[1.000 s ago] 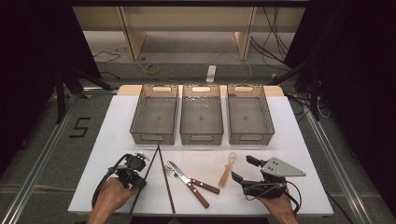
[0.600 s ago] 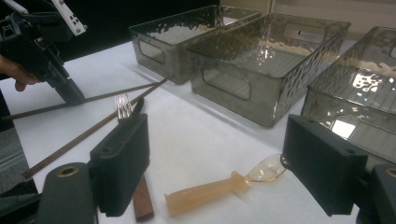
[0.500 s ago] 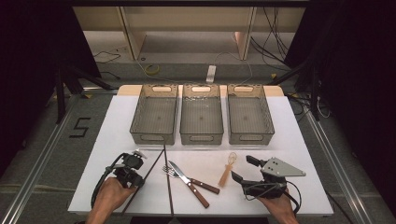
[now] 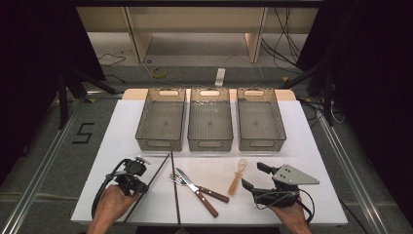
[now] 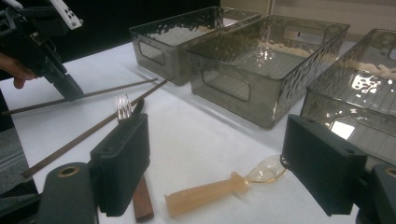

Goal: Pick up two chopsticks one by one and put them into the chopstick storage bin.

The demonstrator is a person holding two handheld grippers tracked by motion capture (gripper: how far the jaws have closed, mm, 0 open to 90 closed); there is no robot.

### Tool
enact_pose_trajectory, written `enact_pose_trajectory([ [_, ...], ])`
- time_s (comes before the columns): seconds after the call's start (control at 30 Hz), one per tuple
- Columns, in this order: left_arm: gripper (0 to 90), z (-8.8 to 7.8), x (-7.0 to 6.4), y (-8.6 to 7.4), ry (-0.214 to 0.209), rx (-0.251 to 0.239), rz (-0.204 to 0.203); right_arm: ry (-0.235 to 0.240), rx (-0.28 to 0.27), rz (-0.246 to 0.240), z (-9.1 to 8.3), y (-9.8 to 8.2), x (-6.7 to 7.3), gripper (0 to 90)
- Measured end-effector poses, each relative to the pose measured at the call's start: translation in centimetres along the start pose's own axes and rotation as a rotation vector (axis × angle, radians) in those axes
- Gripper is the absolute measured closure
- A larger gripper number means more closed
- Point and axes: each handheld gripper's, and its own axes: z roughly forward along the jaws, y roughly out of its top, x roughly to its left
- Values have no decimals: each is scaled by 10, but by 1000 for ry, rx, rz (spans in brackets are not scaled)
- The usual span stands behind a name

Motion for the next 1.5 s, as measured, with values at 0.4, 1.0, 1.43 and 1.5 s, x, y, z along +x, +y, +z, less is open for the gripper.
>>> enact_pose_trajectory([
  [0.4,849,-33,-8,-2,-53,-111,42,4,-8,5,-1,0,0,238],
  [1.0,848,-65,-5,35,-126,-338,74,9,-12,5,0,0,0,238],
  [1.43,848,-92,13,82,-163,-506,25,15,-17,8,-1,-1,0,237],
  [1.5,848,-93,16,88,-160,-518,19,15,-16,8,-1,-1,0,237],
])
